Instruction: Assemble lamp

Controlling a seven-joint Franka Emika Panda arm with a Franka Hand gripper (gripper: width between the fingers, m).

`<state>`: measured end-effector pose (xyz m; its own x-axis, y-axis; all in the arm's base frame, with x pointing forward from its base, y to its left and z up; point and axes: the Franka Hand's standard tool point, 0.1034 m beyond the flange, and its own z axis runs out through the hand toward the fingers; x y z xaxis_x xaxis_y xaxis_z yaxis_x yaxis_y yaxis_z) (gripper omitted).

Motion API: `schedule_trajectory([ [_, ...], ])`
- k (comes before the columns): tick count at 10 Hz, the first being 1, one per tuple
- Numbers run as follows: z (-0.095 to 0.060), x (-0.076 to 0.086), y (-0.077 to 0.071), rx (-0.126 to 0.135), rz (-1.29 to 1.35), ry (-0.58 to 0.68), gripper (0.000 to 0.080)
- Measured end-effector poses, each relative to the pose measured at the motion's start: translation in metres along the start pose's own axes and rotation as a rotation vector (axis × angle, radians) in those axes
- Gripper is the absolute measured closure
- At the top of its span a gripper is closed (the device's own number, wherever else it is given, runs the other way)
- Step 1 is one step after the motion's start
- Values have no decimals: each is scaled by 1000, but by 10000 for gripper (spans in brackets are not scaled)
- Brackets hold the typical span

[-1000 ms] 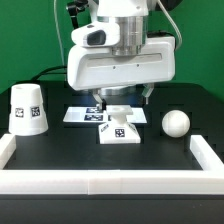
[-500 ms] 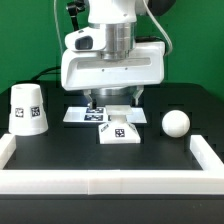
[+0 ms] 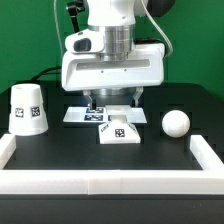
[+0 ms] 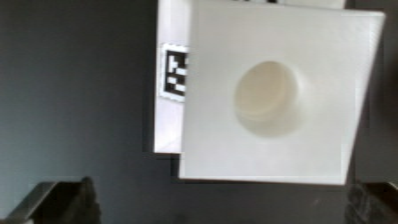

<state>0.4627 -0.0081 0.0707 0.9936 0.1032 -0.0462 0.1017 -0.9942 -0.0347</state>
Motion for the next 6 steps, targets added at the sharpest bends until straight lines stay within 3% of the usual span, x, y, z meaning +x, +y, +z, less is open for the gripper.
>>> schedule_trajectory([
  [3,6,-11,-12,0,56,-18,100],
  [6,12,-16,-11,-2,30,-5,100],
])
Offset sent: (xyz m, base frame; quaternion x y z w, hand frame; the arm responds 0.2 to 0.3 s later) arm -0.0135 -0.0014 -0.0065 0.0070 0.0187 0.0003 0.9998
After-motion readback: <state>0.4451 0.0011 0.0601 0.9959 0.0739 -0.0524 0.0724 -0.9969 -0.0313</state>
